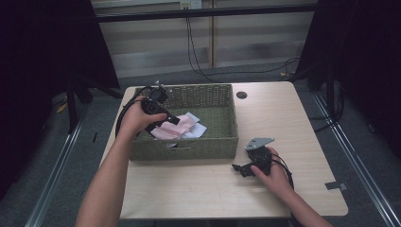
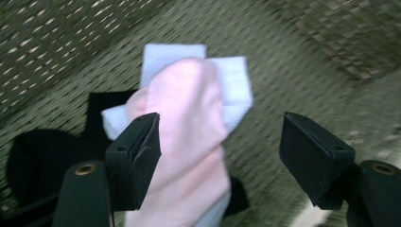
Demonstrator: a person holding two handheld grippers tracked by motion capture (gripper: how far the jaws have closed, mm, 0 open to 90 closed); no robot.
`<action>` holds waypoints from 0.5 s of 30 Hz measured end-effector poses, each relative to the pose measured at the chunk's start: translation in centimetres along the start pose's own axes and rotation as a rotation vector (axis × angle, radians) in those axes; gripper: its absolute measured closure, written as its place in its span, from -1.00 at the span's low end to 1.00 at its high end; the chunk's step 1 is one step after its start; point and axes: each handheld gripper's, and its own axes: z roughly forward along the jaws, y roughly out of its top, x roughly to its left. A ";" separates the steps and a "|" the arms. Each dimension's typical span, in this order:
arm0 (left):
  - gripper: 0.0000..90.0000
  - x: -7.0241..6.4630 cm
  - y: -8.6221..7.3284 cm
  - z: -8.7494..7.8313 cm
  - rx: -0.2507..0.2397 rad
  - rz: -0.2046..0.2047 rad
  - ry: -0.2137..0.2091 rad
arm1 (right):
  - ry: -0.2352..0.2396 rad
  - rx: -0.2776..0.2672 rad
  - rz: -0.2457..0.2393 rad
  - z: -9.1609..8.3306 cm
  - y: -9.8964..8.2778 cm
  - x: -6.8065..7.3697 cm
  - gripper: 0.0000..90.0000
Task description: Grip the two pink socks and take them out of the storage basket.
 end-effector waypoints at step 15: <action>-0.28 2.0 -0.6 4.2 0.059 -0.046 0.050 | 0.000 -0.001 -0.001 0.0 0.0 0.0 -0.77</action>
